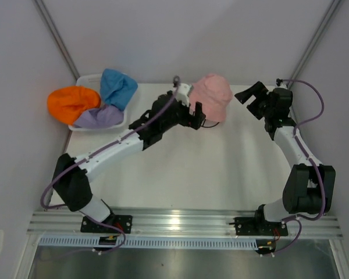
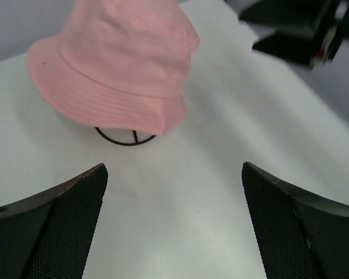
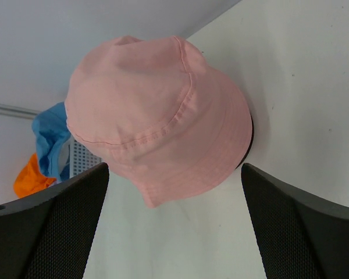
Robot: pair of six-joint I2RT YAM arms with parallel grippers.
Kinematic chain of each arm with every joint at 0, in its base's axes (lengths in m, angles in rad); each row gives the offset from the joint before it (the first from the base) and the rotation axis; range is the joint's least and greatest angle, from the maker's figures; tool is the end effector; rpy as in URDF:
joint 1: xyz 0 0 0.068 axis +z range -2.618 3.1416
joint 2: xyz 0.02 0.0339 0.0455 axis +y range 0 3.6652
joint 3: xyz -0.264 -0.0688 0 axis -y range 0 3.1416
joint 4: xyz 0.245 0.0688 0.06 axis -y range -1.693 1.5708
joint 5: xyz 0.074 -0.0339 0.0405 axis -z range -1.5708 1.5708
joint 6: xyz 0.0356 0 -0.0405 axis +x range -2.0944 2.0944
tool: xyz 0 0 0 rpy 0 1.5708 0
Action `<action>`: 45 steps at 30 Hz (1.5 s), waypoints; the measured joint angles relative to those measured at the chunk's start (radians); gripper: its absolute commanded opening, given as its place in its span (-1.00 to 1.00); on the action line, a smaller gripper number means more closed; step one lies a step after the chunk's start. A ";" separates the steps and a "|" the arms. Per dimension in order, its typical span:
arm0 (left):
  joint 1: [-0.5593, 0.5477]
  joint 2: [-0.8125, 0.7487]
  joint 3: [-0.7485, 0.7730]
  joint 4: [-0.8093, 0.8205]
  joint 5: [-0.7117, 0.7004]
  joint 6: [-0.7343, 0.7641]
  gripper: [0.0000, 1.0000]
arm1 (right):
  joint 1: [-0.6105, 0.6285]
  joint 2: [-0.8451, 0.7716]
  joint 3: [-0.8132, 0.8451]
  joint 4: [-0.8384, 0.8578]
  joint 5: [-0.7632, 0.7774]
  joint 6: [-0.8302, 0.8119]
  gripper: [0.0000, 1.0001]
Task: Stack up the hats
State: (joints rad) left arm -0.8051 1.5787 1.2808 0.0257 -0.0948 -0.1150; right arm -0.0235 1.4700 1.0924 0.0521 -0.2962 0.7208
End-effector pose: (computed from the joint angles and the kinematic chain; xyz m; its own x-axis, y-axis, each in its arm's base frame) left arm 0.2653 -0.2711 0.3335 -0.2602 0.1058 -0.9597 0.6288 0.7729 -0.0852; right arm 0.3458 0.0023 0.3071 -0.4078 0.6410 -0.6502 0.0202 0.7183 0.6955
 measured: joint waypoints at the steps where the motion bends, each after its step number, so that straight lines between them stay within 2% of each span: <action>1: 0.028 -0.020 0.025 -0.045 0.026 -0.076 0.99 | 0.000 0.002 0.004 -0.006 -0.001 -0.019 0.99; 5: 0.213 -0.010 0.154 -0.158 0.192 -0.369 0.99 | -0.006 0.019 0.047 -0.022 -0.016 -0.076 0.99; 8: 0.322 0.033 0.199 -0.177 0.257 -0.569 0.98 | -0.027 0.039 0.076 -0.016 -0.035 -0.089 0.99; 11: 0.326 0.072 0.191 -0.148 0.310 -0.723 0.89 | -0.052 0.059 0.080 0.001 -0.048 -0.088 0.99; 14: 0.318 0.148 0.173 -0.030 0.383 -0.892 0.83 | -0.071 0.092 0.087 0.021 -0.074 -0.085 0.99; 19: 0.318 0.296 0.136 0.119 0.422 -1.057 0.81 | -0.069 0.191 0.174 0.034 -0.136 -0.096 0.99; 23: 0.323 0.367 0.124 0.159 0.420 -1.099 0.71 | -0.040 0.259 0.290 0.007 -0.169 -0.140 0.99; 27: 0.326 0.386 0.124 0.206 0.408 -1.098 0.71 | -0.003 0.303 0.399 -0.022 -0.187 -0.201 0.99; 35: 0.333 0.486 0.159 0.402 0.385 -1.087 0.60 | 0.027 0.369 0.491 -0.067 -0.206 -0.263 0.99; 39: 0.333 0.529 0.197 0.391 0.365 -1.054 0.65 | 0.038 0.407 0.509 -0.098 -0.207 -0.279 0.99; 40: 0.333 0.529 0.200 0.381 0.361 -1.048 0.72 | 0.043 0.415 0.513 -0.105 -0.207 -0.284 0.99; 45: 0.335 0.516 0.197 0.349 0.334 -0.990 0.71 | 0.066 0.430 0.537 -0.139 -0.207 -0.308 0.99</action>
State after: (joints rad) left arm -0.4706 2.0949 1.4780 0.3752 0.2394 -1.1049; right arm 0.0422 1.9003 1.6295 -0.0868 -0.5034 0.4129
